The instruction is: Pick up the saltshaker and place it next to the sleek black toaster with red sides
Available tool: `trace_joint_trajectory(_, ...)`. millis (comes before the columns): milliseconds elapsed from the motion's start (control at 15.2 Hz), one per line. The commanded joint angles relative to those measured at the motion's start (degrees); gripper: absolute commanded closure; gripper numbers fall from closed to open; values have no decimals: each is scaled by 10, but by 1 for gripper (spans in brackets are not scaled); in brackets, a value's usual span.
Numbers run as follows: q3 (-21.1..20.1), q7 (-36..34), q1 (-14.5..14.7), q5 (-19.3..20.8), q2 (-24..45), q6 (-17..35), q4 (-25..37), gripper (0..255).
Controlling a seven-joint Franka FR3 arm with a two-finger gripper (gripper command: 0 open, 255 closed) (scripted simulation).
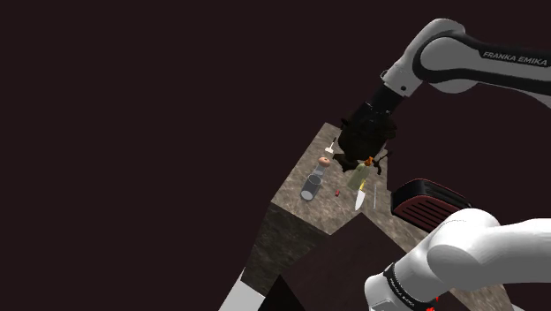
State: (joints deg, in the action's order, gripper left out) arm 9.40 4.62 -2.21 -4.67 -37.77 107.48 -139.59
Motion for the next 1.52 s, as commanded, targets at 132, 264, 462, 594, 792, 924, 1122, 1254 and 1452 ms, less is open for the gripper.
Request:
trace_joint_trajectory(132,32,39,-5,5,69,51,7,0)
trace_joint_trajectory(264,49,60,-7,5,104,76,12,0)
trace_joint_trajectory(462,74,92,-8,0,160,110,24,0)
trace_joint_trajectory(594,90,116,-9,-8,200,131,36,0)
trace_joint_trajectory(792,113,153,-9,-26,262,159,59,0)
trace_joint_trajectory(924,126,180,-11,-42,306,174,78,0)
trace_joint_trajectory(1122,141,221,-16,-73,374,192,112,0)
trace_joint_trajectory(1254,147,249,-23,-96,420,201,139,0)
trace_joint_trajectory(1452,150,288,-39,-130,490,208,183,0)
